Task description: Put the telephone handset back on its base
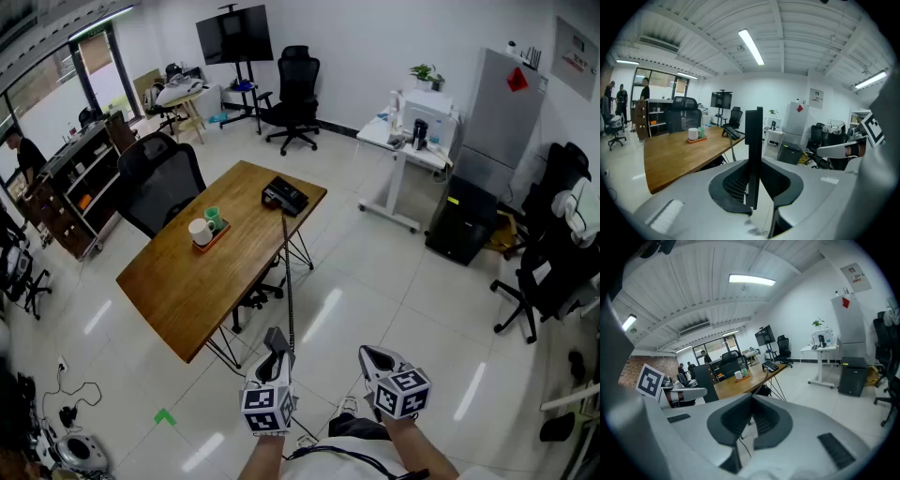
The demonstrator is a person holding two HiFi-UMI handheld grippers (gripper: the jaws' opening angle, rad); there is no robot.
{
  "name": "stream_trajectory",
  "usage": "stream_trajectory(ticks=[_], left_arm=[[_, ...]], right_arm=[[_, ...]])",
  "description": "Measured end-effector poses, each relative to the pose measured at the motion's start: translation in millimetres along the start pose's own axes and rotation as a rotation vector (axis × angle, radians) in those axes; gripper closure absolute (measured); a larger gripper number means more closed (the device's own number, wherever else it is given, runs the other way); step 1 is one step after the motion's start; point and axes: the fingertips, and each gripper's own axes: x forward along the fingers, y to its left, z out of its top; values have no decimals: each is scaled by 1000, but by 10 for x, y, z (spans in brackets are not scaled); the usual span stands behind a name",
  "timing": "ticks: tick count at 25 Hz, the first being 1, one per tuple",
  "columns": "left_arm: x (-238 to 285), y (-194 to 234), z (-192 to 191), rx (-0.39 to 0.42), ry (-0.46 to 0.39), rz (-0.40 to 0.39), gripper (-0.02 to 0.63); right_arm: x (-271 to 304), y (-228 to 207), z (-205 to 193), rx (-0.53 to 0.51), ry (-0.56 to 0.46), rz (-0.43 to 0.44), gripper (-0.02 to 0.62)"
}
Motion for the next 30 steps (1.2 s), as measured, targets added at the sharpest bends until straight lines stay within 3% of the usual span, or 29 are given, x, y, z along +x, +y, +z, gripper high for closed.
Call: stream_trajectory(ticks=[18, 30], left_arm=[[722, -269, 228, 0, 6, 68, 532], [1051, -299, 326, -19, -7, 82, 532]], right_arm=[[331, -814, 365, 19, -10, 61, 592], [576, -1034, 477, 10, 0, 86, 592]])
